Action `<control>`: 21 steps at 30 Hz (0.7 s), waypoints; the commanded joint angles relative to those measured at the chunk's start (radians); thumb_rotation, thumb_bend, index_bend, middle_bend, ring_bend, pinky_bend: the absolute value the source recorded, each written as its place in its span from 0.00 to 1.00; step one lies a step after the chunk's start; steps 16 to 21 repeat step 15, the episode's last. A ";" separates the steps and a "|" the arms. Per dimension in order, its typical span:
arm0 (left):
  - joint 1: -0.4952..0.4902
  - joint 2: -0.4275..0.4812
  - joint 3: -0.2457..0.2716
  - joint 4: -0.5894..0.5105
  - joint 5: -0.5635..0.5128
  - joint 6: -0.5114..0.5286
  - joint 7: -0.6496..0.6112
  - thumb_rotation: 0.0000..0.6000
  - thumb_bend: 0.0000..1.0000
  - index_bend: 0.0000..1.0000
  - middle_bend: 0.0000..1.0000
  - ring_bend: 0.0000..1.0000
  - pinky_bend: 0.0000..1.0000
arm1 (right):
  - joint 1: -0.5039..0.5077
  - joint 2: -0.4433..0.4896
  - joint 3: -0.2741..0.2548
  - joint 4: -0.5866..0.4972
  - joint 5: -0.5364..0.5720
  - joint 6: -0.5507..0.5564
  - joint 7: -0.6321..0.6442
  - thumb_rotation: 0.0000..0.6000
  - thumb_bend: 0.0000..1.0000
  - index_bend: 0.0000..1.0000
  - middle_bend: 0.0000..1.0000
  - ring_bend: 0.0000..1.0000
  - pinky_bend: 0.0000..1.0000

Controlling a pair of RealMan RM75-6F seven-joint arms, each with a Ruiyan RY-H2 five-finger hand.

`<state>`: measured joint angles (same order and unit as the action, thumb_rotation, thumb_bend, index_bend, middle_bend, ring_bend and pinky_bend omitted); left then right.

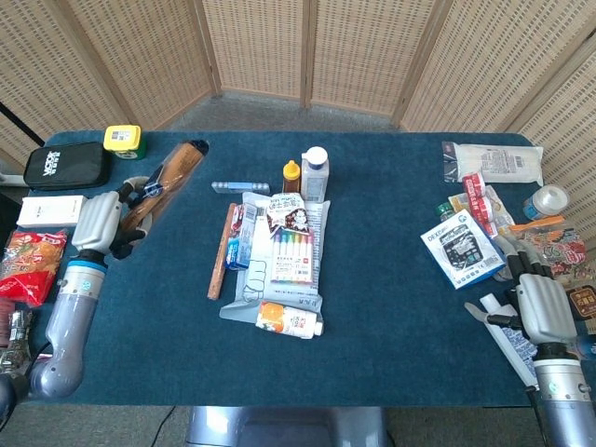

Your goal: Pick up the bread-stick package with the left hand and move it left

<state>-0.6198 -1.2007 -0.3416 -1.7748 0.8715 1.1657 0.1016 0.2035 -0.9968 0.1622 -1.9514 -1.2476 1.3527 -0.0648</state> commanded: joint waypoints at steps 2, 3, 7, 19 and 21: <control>0.022 0.076 -0.070 -0.096 0.073 0.051 -0.062 1.00 0.61 0.65 0.59 0.83 0.92 | -0.002 -0.006 -0.001 0.007 -0.002 0.001 0.007 0.83 0.00 0.00 0.00 0.00 0.00; 0.024 0.088 -0.085 -0.113 0.086 0.058 -0.079 1.00 0.61 0.65 0.59 0.83 0.91 | -0.004 -0.007 -0.002 0.009 -0.003 0.002 0.010 0.83 0.00 0.00 0.00 0.00 0.00; 0.020 0.116 -0.119 -0.150 0.111 0.070 -0.103 1.00 0.61 0.65 0.59 0.83 0.91 | -0.009 -0.008 -0.004 0.016 -0.006 0.005 0.020 0.83 0.00 0.00 0.00 0.00 0.00; 0.019 0.129 -0.135 -0.188 0.153 0.096 -0.120 1.00 0.60 0.65 0.59 0.83 0.90 | -0.012 -0.008 -0.004 0.027 -0.006 0.001 0.034 0.83 0.00 0.00 0.00 0.00 0.00; 0.019 0.129 -0.135 -0.188 0.153 0.096 -0.120 1.00 0.60 0.65 0.59 0.83 0.90 | -0.012 -0.008 -0.004 0.027 -0.006 0.001 0.034 0.83 0.00 0.00 0.00 0.00 0.00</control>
